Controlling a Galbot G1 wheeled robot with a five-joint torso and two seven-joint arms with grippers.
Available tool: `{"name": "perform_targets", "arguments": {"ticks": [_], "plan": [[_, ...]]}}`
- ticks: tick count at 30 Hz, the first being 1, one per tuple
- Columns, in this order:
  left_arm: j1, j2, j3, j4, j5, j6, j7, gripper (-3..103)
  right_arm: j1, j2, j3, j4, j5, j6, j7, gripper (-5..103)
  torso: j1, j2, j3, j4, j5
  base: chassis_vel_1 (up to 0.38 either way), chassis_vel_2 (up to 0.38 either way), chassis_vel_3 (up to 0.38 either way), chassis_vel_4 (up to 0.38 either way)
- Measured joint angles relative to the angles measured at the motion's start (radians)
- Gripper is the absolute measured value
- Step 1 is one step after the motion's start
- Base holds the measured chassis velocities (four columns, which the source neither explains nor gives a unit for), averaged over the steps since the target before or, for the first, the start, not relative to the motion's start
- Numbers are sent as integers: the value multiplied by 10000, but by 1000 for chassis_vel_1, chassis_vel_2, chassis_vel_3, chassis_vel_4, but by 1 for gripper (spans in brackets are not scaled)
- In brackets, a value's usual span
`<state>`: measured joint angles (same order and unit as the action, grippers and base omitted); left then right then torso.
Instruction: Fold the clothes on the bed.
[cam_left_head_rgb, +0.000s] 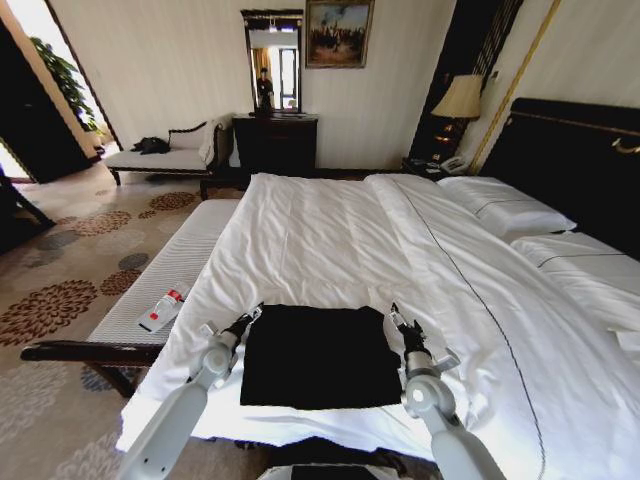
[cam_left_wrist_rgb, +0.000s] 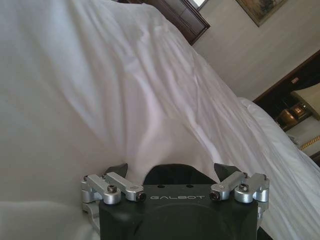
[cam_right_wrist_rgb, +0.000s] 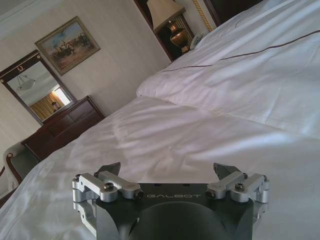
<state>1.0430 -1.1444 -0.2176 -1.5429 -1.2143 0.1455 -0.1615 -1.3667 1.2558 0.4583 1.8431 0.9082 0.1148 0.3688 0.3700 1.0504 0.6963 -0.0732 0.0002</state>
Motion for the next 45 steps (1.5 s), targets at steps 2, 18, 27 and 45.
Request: {"name": "perform_targets", "arguments": {"ticks": [2, 18, 27, 45], "plan": [[-11, -76, 180, 23, 144, -30, 1, 97, 85, 9, 13, -87, 3, -6, 35, 100, 0, 0, 0, 0, 0, 0, 0, 0, 0], [-173, -361, 331, 111, 253, -38, -75, 38, 599, -66, 185, -749, 217, -23, 238, 100, 0, 0, 0, -2, -4, 0, 0, 0, 0], [-209, -273, -7, 57, 8, -53, -209, 4, 1171, -250, -21, -1528, 397, -188, 81, 100, 0, 1, 0, -1, -3, 0, 0, 0, 0], [-138, 72, -576, 44, -277, -152, -226, 2, 1510, -657, -429, -2010, 1577, -1150, -1316, 100, -2, 2, -1, -3, -2, 0, 0, 0, 0]]}}
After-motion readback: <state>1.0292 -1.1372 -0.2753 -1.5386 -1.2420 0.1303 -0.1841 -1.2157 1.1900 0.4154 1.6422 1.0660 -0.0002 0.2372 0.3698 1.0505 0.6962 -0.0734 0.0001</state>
